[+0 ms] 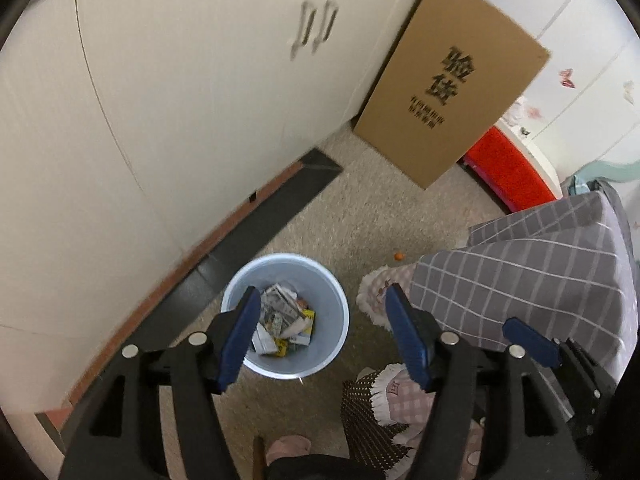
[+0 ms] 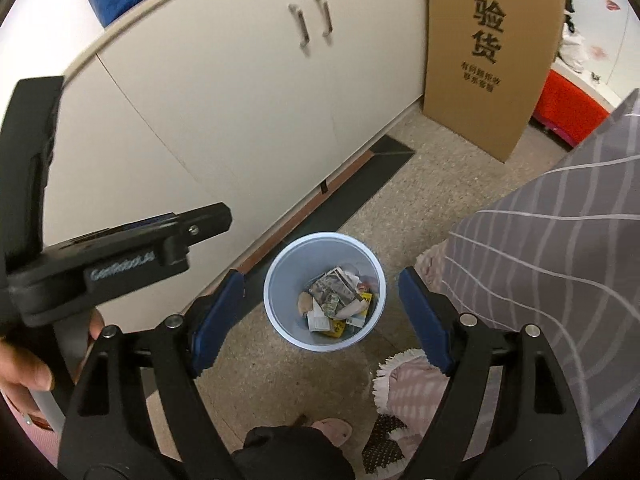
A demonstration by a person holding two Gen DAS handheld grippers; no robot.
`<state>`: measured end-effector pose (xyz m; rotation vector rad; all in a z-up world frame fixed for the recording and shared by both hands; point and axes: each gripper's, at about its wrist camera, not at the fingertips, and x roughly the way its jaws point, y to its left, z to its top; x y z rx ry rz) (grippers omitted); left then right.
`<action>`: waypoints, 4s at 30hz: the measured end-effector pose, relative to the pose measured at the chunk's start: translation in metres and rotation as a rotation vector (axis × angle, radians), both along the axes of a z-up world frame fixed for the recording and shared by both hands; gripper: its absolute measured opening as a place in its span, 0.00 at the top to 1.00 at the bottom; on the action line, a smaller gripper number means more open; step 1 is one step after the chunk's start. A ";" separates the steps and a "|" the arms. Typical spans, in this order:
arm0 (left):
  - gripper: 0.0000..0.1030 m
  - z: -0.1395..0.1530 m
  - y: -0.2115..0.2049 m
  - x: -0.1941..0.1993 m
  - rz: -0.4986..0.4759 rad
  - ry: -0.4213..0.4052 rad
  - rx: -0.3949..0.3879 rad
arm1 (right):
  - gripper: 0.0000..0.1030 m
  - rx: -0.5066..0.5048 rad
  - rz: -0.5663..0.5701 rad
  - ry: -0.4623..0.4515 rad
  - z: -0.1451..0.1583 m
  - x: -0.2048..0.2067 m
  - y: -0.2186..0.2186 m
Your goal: Collect trash
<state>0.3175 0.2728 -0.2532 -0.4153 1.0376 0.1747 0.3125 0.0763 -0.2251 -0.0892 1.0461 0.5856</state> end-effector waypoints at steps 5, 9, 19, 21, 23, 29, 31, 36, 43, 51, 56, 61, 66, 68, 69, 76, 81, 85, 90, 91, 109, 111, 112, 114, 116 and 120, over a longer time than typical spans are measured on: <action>0.33 0.058 -0.017 -0.024 -0.008 -0.112 0.100 | 0.24 0.053 -0.035 -0.069 0.046 -0.018 -0.021; 0.28 0.108 -0.040 -0.051 -0.028 -0.219 0.181 | 0.24 0.099 -0.062 -0.146 0.090 -0.042 -0.042; 0.16 0.219 -0.117 -0.129 -0.116 -0.452 0.323 | 0.19 0.209 -0.177 -0.324 0.186 -0.120 -0.131; 0.15 0.236 -0.130 -0.145 -0.126 -0.495 0.338 | 0.17 0.218 -0.204 -0.377 0.203 -0.142 -0.152; 0.14 0.253 -0.145 -0.164 -0.141 -0.540 0.349 | 0.16 0.220 -0.233 -0.421 0.216 -0.162 -0.170; 0.11 0.282 -0.180 -0.217 -0.174 -0.632 0.401 | 0.12 0.225 -0.312 -0.533 0.245 -0.226 -0.216; 0.10 0.290 -0.191 -0.234 -0.187 -0.665 0.413 | 0.11 0.220 -0.339 -0.571 0.252 -0.244 -0.227; 0.09 0.300 -0.213 -0.271 -0.216 -0.725 0.438 | 0.09 0.214 -0.394 -0.665 0.264 -0.288 -0.247; 0.06 0.305 -0.238 -0.313 -0.260 -0.789 0.437 | 0.08 0.199 -0.443 -0.743 0.265 -0.331 -0.256; 0.06 0.302 -0.244 -0.335 -0.247 -0.813 0.404 | 0.07 0.205 -0.500 -0.788 0.258 -0.364 -0.263; 0.06 0.300 -0.244 -0.340 -0.244 -0.821 0.401 | 0.06 0.199 -0.500 -0.811 0.254 -0.376 -0.265; 0.05 0.298 -0.244 -0.344 -0.222 -0.820 0.407 | 0.06 0.183 -0.507 -0.819 0.250 -0.380 -0.265; 0.05 0.296 -0.248 -0.345 -0.232 -0.817 0.411 | 0.06 0.188 -0.522 -0.804 0.246 -0.378 -0.269; 0.05 0.296 -0.250 -0.345 -0.241 -0.817 0.414 | 0.06 0.187 -0.523 -0.802 0.246 -0.379 -0.269; 0.05 0.296 -0.251 -0.345 -0.245 -0.819 0.414 | 0.06 0.187 -0.523 -0.801 0.246 -0.379 -0.268; 0.05 0.294 -0.258 -0.347 -0.260 -0.824 0.420 | 0.06 0.188 -0.522 -0.801 0.245 -0.380 -0.267; 0.05 0.293 -0.260 -0.348 -0.271 -0.826 0.426 | 0.06 0.193 -0.525 -0.796 0.243 -0.381 -0.268; 0.05 0.294 -0.261 -0.348 -0.276 -0.827 0.427 | 0.06 0.194 -0.525 -0.794 0.242 -0.381 -0.270; 0.05 0.294 -0.264 -0.348 -0.286 -0.827 0.429 | 0.06 0.193 -0.525 -0.795 0.242 -0.382 -0.270; 0.05 0.294 -0.264 -0.348 -0.289 -0.826 0.430 | 0.06 0.194 -0.525 -0.795 0.242 -0.382 -0.270; 0.05 0.296 -0.268 -0.348 -0.297 -0.824 0.440 | 0.06 0.196 -0.521 -0.789 0.242 -0.381 -0.270; 0.05 0.297 -0.268 -0.347 -0.301 -0.823 0.442 | 0.06 0.198 -0.518 -0.785 0.242 -0.382 -0.272; 0.05 0.298 -0.269 -0.347 -0.302 -0.822 0.443 | 0.06 0.198 -0.517 -0.784 0.242 -0.382 -0.271; 0.05 0.297 -0.269 -0.346 -0.303 -0.821 0.446 | 0.06 0.197 -0.516 -0.783 0.242 -0.382 -0.271; 0.05 0.298 -0.270 -0.346 -0.304 -0.819 0.445 | 0.06 0.198 -0.516 -0.782 0.242 -0.382 -0.271; 0.05 0.297 -0.271 -0.344 -0.306 -0.813 0.447 | 0.06 0.197 -0.517 -0.781 0.242 -0.382 -0.270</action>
